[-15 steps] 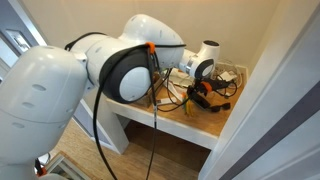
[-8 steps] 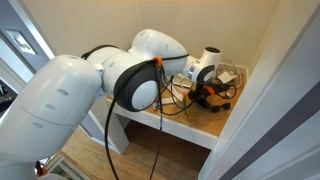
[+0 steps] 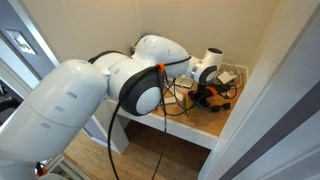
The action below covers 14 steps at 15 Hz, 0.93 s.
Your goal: Put the black and grey object inside the box
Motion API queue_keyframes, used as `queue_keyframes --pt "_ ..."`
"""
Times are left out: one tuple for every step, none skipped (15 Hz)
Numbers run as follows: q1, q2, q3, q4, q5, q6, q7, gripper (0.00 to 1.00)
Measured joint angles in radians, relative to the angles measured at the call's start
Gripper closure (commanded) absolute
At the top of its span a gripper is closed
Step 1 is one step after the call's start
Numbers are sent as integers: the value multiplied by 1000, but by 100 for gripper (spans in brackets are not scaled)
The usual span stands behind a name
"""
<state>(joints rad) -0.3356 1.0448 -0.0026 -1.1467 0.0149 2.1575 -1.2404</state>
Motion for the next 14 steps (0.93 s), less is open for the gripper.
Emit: queue_keyframes --pt "0 -4 1 5 0 -13 -1 51" --pt "1 -13 4 7 0 -28 -4 51" --pt "1 -26 7 6 0 -45 -6 51" --pt "2 -43 12 4 0 -67 -6 51" --pt "4 -66 15 -3 0 -90 -6 51" --pt "8 -93 17 -12 1 -115 2 51" --pt "13 -127 19 -28 2 -151 14 51" --pt "18 -162 24 -47 5 -199 27 51" --pt "24 -199 30 -67 13 -258 42 51" --pt "29 -238 38 -90 30 -310 63 51" --pt "35 -275 45 -117 55 -350 93 51" --pt "41 -312 51 -147 82 -385 129 51" --pt "48 -349 59 -182 110 -417 159 51" --pt "53 -382 67 -217 138 -449 177 51"
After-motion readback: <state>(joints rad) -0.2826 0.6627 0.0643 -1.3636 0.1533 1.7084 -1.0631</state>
